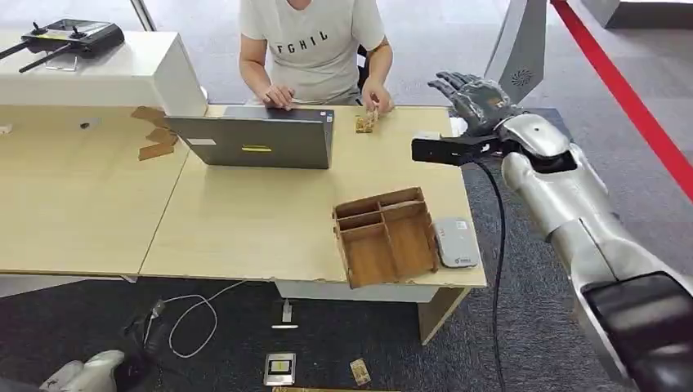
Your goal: Pass the card to the sensor for recognition and then transmit it.
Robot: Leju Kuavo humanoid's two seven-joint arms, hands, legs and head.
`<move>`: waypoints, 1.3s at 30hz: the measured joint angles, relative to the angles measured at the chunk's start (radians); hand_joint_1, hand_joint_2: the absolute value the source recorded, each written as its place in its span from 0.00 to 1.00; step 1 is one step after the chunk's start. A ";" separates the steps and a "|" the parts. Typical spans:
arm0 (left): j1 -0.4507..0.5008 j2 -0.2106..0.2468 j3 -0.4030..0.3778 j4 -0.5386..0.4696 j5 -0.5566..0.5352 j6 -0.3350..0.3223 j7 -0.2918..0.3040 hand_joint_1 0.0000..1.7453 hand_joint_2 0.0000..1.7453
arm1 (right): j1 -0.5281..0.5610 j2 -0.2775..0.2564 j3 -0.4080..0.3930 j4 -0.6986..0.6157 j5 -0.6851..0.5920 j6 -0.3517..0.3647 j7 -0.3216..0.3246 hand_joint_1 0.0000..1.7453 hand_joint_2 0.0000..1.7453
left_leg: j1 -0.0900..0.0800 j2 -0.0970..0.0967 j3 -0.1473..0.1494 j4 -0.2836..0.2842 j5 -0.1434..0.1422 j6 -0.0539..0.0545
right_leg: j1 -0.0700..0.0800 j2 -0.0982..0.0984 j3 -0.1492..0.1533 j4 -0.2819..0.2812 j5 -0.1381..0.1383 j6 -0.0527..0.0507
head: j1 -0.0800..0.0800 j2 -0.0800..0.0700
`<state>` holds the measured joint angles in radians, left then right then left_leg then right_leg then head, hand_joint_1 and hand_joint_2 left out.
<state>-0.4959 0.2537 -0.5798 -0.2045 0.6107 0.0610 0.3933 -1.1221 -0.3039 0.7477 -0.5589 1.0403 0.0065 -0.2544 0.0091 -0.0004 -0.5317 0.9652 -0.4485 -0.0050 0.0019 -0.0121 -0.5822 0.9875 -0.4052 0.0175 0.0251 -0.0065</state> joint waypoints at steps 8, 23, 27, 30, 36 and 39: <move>-0.005 -0.007 0.000 0.000 -0.007 -0.005 0.019 0.00 0.00 | 0.013 -0.176 -0.022 0.132 -0.012 0.023 0.075 0.00 0.00 | -0.001 -0.001 -0.001 0.000 -0.001 0.001 | -0.001 0.000 -0.001 -0.001 0.000 0.001 | 0.000 0.000; -0.006 -0.007 0.002 0.000 -0.012 -0.005 0.031 0.00 0.00 | 0.347 -0.431 -0.179 0.267 -0.172 0.039 0.239 0.00 0.00 | -0.003 0.001 -0.001 -0.002 -0.002 0.002 | -0.003 0.001 -0.003 0.000 -0.002 0.002 | -0.001 0.000; -0.004 -0.010 0.012 0.000 -0.003 -0.006 0.031 0.00 0.00 | 0.487 -0.456 -0.245 0.282 -0.272 0.032 0.274 0.00 0.00 | 0.001 -0.005 0.000 -0.002 -0.003 0.002 | 0.000 -0.005 0.003 -0.001 -0.005 0.002 | 0.000 0.000; 0.008 -0.011 0.016 0.000 0.002 -0.006 0.031 0.00 0.00 | 0.655 -0.449 -0.314 0.296 -0.349 -0.021 0.271 0.00 0.00 | 0.001 -0.008 -0.001 -0.003 -0.003 0.003 | 0.000 -0.009 0.002 -0.001 -0.006 0.001 | -0.001 0.000; 0.030 -0.017 0.018 -0.001 0.009 0.001 0.018 0.00 0.00 | 0.931 -0.327 -0.423 0.320 -0.413 -0.132 0.293 0.00 0.00 | 0.002 -0.004 0.001 -0.005 -0.007 0.000 | 0.000 -0.006 0.003 0.000 -0.009 -0.001 | 0.000 0.000; 0.033 -0.017 0.022 -0.003 0.015 0.002 0.012 0.00 0.00 | 0.976 -0.270 -0.456 0.329 -0.412 -0.145 0.315 0.00 0.00 | 0.001 -0.001 0.004 -0.005 -0.007 0.000 | 0.000 -0.002 0.002 0.000 -0.009 -0.001 | 0.001 0.000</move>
<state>-0.4628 0.2369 -0.5581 -0.2071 0.6260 0.0626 0.4055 -0.1463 -0.5741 0.2914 -0.2300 0.6279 -0.1389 0.0607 0.0098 -0.0014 -0.5281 0.9601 -0.4558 -0.0053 0.0018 -0.0141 -0.5798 0.9874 -0.4142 0.0162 0.0263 -0.0065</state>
